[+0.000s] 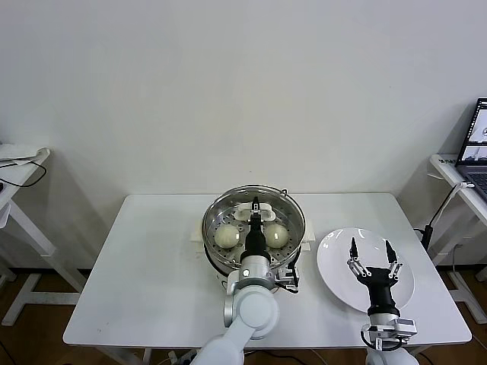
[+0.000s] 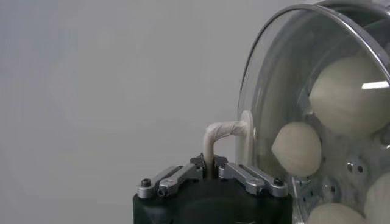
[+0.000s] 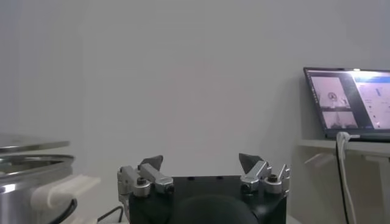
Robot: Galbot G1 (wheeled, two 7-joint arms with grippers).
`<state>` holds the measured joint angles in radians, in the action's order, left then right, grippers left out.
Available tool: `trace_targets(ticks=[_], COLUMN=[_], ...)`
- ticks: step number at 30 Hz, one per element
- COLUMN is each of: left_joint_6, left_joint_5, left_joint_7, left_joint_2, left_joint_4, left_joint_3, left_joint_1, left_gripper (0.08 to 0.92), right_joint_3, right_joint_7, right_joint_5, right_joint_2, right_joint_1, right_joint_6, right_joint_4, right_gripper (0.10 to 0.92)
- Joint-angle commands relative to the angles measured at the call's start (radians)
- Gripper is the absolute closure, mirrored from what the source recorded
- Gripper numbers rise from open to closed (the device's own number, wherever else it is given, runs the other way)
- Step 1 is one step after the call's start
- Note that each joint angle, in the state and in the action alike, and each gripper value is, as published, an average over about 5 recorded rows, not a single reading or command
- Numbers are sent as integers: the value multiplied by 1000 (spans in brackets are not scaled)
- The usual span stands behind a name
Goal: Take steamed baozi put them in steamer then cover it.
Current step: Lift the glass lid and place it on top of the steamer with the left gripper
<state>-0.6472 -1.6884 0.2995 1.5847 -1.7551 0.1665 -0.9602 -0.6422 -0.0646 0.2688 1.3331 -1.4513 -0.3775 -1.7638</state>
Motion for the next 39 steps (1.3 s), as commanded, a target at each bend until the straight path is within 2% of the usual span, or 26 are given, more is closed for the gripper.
trace_targets(ticks=[1, 39], left_joint_6=[5, 32], left_joint_5=[-24, -23], left_joint_7=[-10, -45], left_joint_2=[22, 37], left_joint_4=[22, 60], left_joint_3=[0, -32], left_joint_1=[-5, -14], left_gripper=[813, 813], right_joint_3=[0, 4], right_joint_7=[0, 5], right_joint_5=[0, -7], right_joint_2=[-2, -10], right_joint_1=[1, 5], right_joint_6=[-1, -3], right_joint_4=[1, 2], right_gripper=[203, 203])
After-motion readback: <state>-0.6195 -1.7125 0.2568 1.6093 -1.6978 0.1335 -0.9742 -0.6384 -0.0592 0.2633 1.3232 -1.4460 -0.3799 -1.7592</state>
